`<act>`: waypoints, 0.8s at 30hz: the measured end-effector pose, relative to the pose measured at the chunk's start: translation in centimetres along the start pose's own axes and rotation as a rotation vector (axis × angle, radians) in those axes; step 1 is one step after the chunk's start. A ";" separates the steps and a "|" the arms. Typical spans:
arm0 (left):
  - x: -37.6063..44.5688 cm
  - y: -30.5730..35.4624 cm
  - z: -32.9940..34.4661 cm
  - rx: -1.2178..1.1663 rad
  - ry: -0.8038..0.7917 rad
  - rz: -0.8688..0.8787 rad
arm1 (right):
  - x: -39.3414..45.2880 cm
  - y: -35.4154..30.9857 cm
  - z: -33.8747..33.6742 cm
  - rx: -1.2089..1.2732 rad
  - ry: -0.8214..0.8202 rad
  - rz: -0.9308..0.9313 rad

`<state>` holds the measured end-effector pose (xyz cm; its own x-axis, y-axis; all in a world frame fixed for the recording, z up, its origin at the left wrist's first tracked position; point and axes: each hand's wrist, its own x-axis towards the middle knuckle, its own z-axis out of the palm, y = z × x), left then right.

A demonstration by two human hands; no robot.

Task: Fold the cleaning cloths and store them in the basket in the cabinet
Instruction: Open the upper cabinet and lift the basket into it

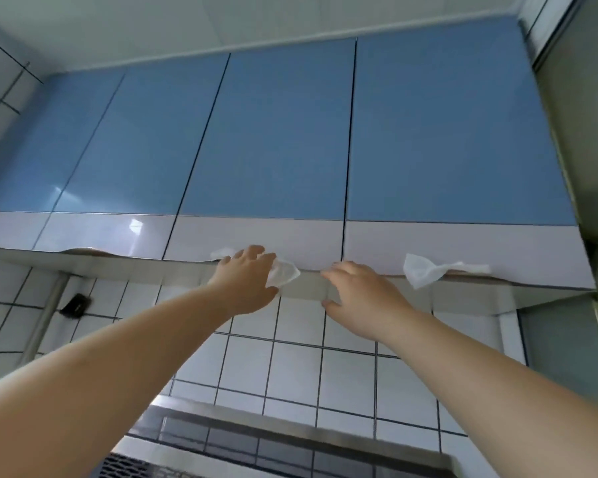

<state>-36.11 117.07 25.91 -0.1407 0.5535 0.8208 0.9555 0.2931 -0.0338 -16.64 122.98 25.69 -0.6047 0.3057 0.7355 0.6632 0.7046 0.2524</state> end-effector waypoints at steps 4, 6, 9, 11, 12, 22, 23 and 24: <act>3.1 0.0 2.8 0.081 -0.053 -0.019 | 2.0 1.1 2.8 -0.075 0.000 -0.082; 4.1 0.3 3.9 0.128 -0.048 -0.031 | 2.7 2.0 3.9 -0.091 0.018 -0.108; 4.5 0.3 4.9 0.234 0.054 -0.054 | 3.6 2.9 4.9 -0.075 0.084 -0.133; 4.7 0.0 5.1 0.310 0.120 -0.071 | 4.2 3.4 5.3 -0.073 0.131 -0.138; 4.8 -0.1 5.3 0.340 0.145 -0.075 | 4.4 3.7 5.4 -0.079 0.147 -0.133; 4.6 -1.1 5.4 0.387 0.252 -0.023 | 6.0 3.7 5.4 -0.098 0.187 -0.019; 4.4 -1.2 5.2 0.370 0.271 -0.025 | 6.1 3.5 5.2 -0.096 0.216 -0.004; 4.1 -1.4 4.9 0.354 0.284 -0.024 | 6.0 3.3 5.1 -0.093 0.246 -0.001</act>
<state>-39.31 122.74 26.59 -0.0379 0.3223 0.9459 0.7985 0.5789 -0.1652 -20.34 130.38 27.75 -0.4875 0.1324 0.8630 0.7074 0.6393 0.3015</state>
